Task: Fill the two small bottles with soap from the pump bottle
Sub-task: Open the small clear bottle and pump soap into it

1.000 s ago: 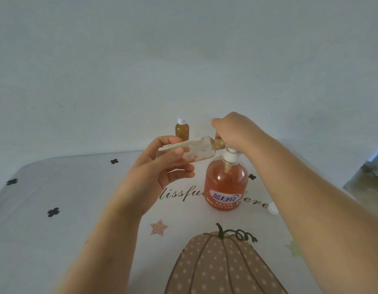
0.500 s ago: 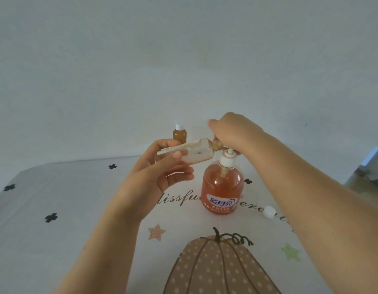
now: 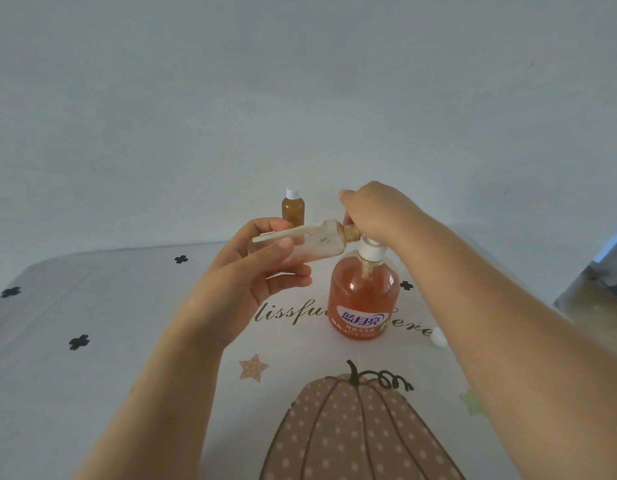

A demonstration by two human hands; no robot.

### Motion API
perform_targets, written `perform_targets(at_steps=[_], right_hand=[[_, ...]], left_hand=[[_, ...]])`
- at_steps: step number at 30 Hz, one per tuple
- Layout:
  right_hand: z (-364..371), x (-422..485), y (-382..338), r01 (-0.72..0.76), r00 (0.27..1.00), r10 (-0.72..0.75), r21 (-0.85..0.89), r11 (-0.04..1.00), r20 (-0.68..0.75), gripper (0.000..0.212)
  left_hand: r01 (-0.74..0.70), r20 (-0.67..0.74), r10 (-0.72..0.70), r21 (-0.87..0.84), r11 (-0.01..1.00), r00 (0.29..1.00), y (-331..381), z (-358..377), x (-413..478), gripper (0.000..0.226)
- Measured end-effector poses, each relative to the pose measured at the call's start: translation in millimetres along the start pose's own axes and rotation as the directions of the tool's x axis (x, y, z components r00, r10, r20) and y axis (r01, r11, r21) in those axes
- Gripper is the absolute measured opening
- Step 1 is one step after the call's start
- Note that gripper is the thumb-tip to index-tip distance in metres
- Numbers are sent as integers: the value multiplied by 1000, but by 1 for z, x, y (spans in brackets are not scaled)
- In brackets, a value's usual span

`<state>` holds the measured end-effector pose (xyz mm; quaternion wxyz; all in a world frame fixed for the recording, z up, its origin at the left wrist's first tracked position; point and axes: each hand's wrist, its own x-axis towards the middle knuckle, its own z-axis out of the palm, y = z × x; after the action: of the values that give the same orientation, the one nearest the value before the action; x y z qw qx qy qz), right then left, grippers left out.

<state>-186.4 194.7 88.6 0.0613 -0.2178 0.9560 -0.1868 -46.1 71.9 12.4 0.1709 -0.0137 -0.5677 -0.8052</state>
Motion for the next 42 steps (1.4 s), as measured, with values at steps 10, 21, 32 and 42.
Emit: perform_targets(at_steps=[10,21,32,42], right_hand=[[-6,4,1,-21,1000,24,127,992,-18,38],[-10,4,3,0,1000,5,178,984,-30,40],[6,7,6,-7,1000,6,130,991,11,30],[-6,4,3,9,998,-1,150,989,-57,39]], left_hand=[[-9,6,9,-26,1000,1000,1,2,0,18],[-13,0,13,-47,999,1000,3,6,-3,19],[1,-24,-1,-4,1000,1000,-1,2,2,16],[-34,-31,33,-33,999,999,1,8,-1,17]])
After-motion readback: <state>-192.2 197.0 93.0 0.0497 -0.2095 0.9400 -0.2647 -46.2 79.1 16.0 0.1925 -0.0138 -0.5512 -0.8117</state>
